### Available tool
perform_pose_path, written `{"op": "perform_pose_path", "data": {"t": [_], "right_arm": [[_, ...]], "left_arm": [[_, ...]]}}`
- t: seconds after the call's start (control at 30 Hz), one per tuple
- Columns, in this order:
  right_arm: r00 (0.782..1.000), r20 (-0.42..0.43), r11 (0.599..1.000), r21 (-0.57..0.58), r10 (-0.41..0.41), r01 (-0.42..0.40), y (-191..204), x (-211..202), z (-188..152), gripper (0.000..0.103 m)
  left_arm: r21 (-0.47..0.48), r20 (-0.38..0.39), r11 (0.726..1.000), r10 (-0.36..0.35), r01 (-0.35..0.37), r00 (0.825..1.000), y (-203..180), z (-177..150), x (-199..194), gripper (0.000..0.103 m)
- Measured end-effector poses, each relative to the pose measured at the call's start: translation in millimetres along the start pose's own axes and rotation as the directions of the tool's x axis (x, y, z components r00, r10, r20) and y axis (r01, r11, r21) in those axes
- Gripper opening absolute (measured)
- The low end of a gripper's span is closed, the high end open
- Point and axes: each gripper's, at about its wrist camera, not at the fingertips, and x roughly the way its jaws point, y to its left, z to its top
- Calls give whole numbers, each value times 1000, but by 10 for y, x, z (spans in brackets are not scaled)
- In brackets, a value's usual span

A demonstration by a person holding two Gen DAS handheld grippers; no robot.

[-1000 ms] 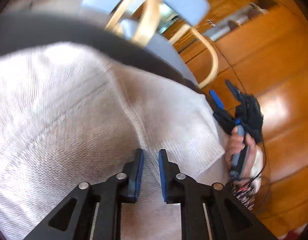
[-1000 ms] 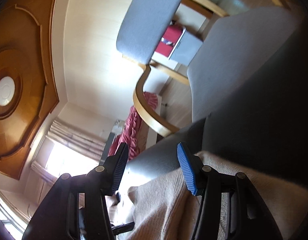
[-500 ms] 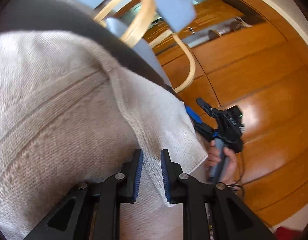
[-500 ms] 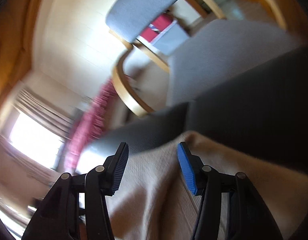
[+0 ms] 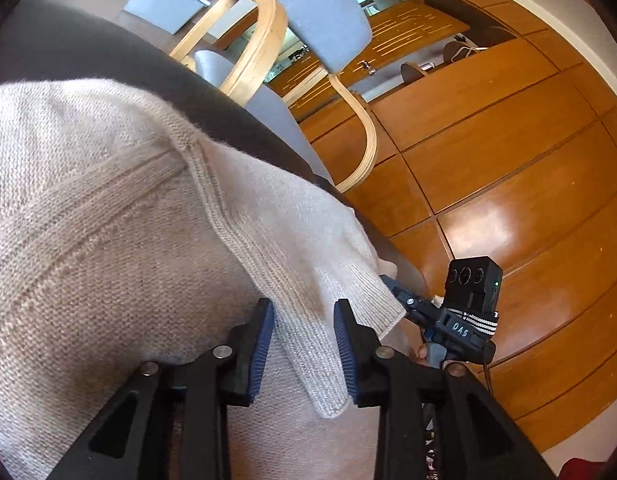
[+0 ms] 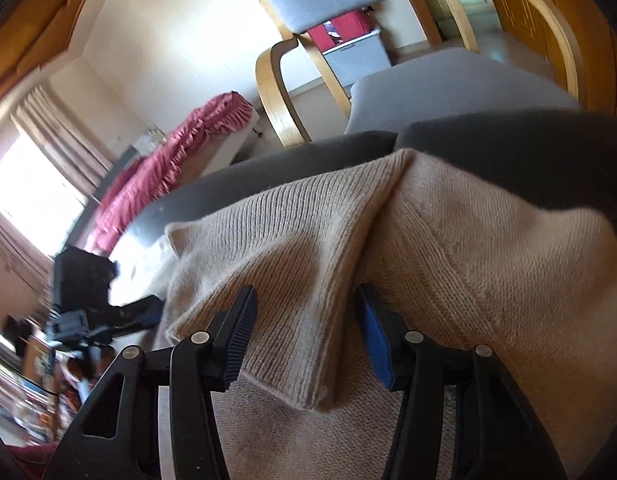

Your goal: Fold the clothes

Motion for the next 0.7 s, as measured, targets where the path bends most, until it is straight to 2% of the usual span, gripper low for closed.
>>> {"op": "perform_pose_path", "data": {"t": [0.1, 0.17, 0.3, 0.47, 0.57, 0.6, 0.63, 0.7], "right_arm": [[1000, 3, 999, -22, -24, 24, 43, -16, -14, 54], [999, 3, 999, -24, -38, 38, 40, 8, -22, 49], [999, 3, 999, -16, -39, 39, 0, 11, -19, 47], [998, -1, 997, -38, -68, 68, 38, 40, -21, 46], [997, -2, 996, -43, -75, 75, 95, 106, -8, 44], [997, -2, 996, -40, -80, 80, 92, 114, -7, 40], [997, -2, 996, -36, -84, 83, 87, 121, -5, 34], [996, 1, 996, -14, -86, 86, 47, 117, 0, 26]], "left_arm": [[44, -6, 999, 12, -12, 1000, -49, -25, -3, 36], [67, -12, 998, 20, -19, 1000, -54, -62, -45, 36], [100, -25, 994, 36, -33, 999, -84, -55, 15, 36], [85, -22, 995, 46, -43, 999, -71, -45, 14, 36], [70, -15, 992, 104, -103, 994, -138, -46, 40, 36], [51, -5, 991, 120, -120, 993, -157, -55, 40, 35], [38, 8, 991, 131, -131, 991, -171, -69, 45, 33], [45, 35, 989, 136, -137, 990, -201, -110, 74, 16]]}}
